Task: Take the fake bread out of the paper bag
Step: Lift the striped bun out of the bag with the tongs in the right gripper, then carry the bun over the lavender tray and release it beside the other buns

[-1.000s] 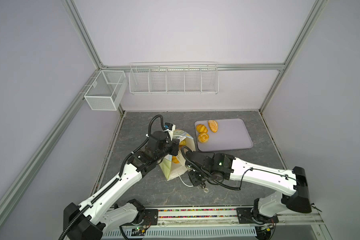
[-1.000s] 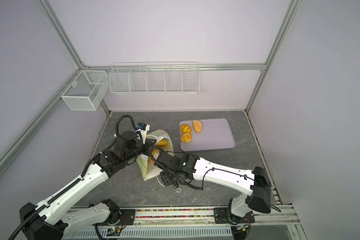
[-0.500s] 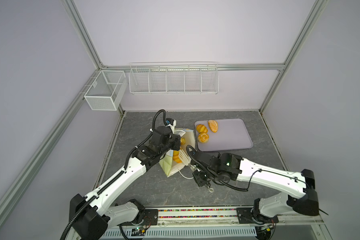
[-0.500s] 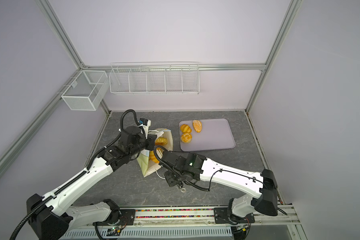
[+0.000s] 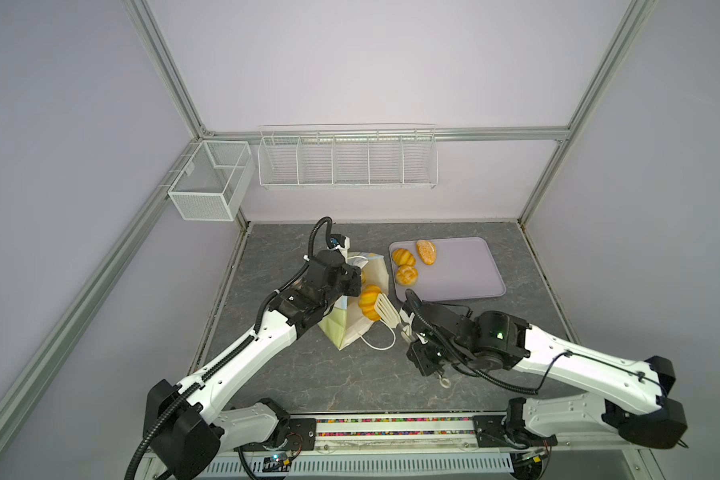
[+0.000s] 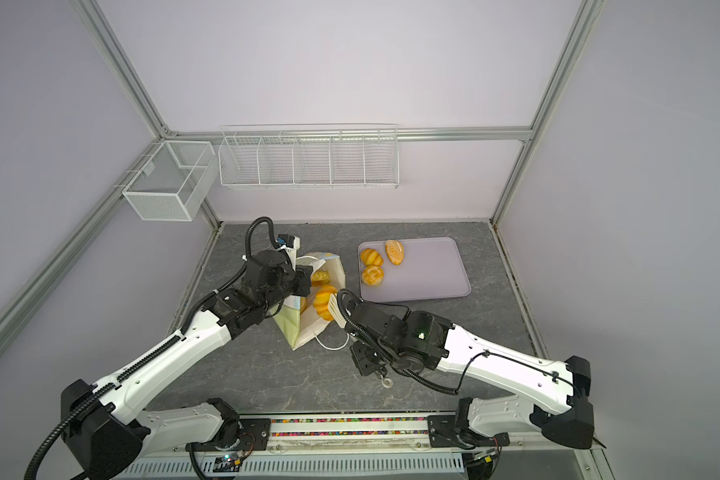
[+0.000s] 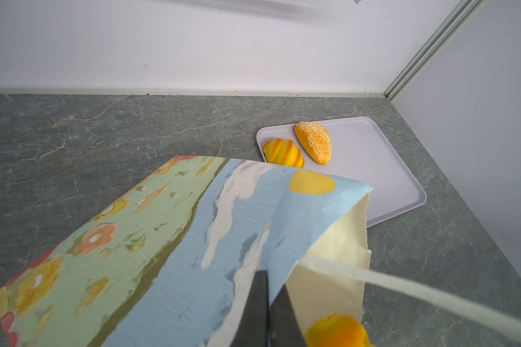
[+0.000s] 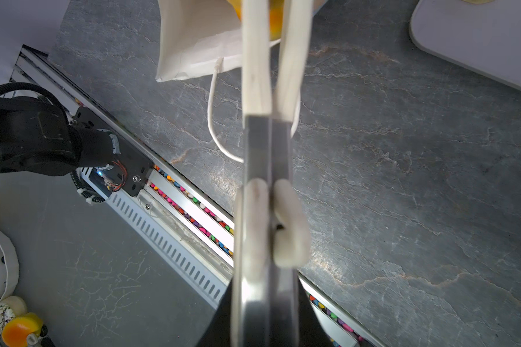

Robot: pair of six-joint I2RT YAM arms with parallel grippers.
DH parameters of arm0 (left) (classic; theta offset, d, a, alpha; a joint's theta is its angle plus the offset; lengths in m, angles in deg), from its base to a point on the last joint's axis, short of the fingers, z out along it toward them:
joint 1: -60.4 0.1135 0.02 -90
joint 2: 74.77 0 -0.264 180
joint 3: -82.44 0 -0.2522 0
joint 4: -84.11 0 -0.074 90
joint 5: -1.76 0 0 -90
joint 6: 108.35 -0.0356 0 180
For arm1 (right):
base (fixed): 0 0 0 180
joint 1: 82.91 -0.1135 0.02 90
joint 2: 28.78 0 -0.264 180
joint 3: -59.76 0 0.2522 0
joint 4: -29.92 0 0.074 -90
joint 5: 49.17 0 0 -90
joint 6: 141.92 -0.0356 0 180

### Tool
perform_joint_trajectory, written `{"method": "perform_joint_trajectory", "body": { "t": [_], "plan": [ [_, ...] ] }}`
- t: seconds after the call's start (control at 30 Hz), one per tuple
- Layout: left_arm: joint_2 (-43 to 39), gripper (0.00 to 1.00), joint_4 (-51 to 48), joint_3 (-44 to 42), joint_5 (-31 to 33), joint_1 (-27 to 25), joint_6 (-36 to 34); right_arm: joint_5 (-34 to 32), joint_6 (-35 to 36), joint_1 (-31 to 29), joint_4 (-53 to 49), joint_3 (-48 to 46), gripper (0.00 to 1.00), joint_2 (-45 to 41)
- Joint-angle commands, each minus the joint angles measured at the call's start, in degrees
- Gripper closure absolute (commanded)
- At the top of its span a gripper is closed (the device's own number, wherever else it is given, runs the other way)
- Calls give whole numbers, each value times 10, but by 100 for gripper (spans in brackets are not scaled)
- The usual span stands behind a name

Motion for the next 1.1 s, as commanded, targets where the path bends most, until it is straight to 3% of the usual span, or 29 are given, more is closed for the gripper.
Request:
{"method": "perform_joint_trajectory", "body": {
  "t": [0.0,0.33,0.63,0.87,1.07],
  "plan": [
    [16,100,0,18,7,3,8,-28,1,6,15,-2,93,-6],
    [35,100,-16,30,2,10,5,-74,45,42,50,31,93,-29],
    [67,100,-15,49,-27,17,0,-69,96,134,26,68,94,-48],
    [69,100,-24,52,-38,18,-10,-51,145,253,-18,80,94,-56],
    [57,100,-33,54,-41,18,-17,27,185,400,-6,31,94,-50]
  ]
}}
